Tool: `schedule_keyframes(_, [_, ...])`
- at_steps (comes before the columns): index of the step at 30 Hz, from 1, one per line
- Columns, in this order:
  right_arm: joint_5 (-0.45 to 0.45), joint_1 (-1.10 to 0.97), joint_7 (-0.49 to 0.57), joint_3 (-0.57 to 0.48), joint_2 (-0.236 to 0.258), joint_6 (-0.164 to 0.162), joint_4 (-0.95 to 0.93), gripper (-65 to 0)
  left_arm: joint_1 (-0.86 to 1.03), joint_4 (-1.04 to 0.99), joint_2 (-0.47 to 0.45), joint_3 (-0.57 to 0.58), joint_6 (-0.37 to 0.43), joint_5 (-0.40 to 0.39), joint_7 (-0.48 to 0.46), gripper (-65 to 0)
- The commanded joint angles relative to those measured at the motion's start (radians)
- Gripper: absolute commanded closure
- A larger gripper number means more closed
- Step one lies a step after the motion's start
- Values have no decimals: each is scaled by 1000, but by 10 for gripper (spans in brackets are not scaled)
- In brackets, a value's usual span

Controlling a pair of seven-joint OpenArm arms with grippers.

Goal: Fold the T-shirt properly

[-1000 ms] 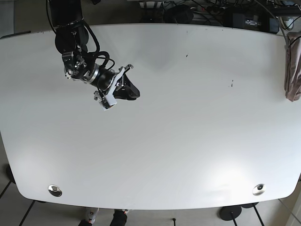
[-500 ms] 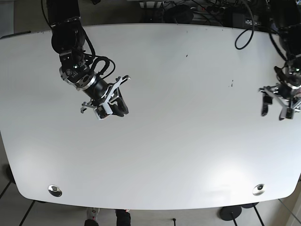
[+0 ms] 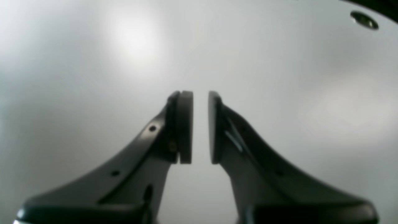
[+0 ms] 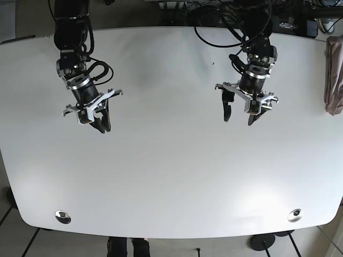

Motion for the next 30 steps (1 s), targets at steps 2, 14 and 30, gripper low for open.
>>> schedule_keyframes(2, [13, -81, 34, 34, 17, 2, 18, -81, 117, 81, 57, 48, 116, 1, -25, -404])
schedule_keyframes(14, [15, -463, 320, 34, 20, 2, 34, -79, 582, 325, 57, 283, 386, -5, -28, -403])
schedule_keyframes(30, [282, -885, 324, 51, 109, 3, 107, -79, 935, 208, 57, 249, 386, -10, -29, -401])
